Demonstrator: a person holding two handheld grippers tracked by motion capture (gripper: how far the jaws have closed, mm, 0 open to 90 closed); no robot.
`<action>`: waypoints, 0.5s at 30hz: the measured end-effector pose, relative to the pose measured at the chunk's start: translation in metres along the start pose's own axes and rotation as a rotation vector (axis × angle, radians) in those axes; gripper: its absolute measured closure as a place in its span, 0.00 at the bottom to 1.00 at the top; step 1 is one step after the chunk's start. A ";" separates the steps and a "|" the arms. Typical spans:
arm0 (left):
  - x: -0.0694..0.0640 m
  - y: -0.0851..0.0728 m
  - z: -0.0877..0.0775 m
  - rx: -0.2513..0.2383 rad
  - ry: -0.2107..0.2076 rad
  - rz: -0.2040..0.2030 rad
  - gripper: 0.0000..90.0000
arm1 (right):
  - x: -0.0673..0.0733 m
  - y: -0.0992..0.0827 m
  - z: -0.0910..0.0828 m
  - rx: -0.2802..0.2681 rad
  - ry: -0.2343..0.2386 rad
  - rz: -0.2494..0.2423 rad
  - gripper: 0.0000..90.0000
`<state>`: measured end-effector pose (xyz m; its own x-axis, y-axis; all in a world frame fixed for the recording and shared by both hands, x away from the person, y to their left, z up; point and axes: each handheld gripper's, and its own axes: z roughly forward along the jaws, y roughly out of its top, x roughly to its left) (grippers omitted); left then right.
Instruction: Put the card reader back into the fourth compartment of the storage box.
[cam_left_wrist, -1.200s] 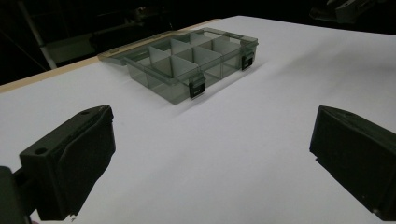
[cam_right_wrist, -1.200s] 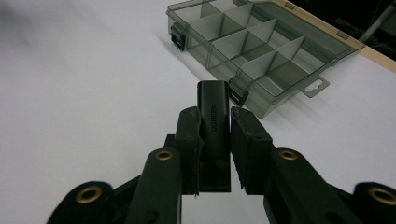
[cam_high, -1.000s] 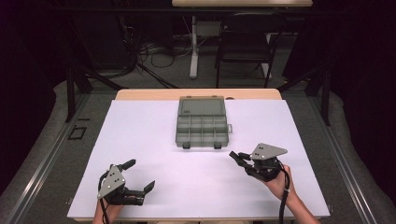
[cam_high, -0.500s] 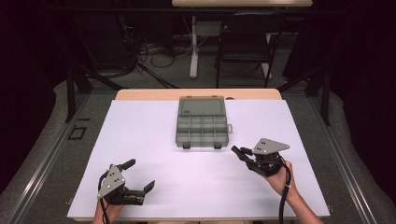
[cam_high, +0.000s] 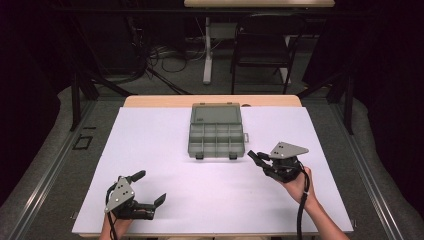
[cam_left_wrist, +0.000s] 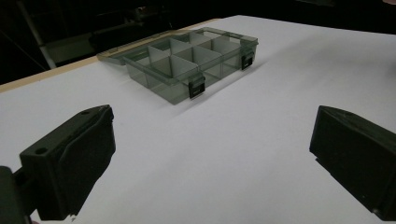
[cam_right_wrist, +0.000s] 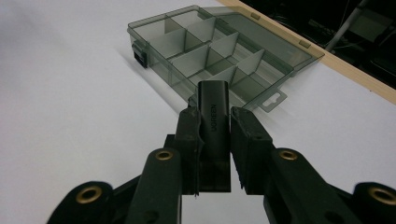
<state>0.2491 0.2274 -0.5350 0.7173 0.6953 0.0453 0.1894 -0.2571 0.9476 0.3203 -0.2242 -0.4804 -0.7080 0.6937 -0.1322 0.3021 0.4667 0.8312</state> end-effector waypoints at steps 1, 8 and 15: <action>0.000 0.000 0.000 0.001 0.000 -0.003 0.00 | -0.001 0.001 0.002 0.003 -0.003 -0.001 0.81; 0.000 0.000 0.000 0.004 -0.002 0.001 0.00 | -0.005 0.004 0.006 0.007 -0.010 0.005 0.81; 0.000 0.000 0.000 0.004 0.000 0.000 0.00 | -0.009 0.009 0.011 0.013 -0.012 0.006 0.81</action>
<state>0.2492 0.2274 -0.5352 0.7173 0.6953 0.0448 0.1925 -0.2595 0.9464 0.3361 -0.2201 -0.4773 -0.6984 0.7031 -0.1342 0.3147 0.4699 0.8247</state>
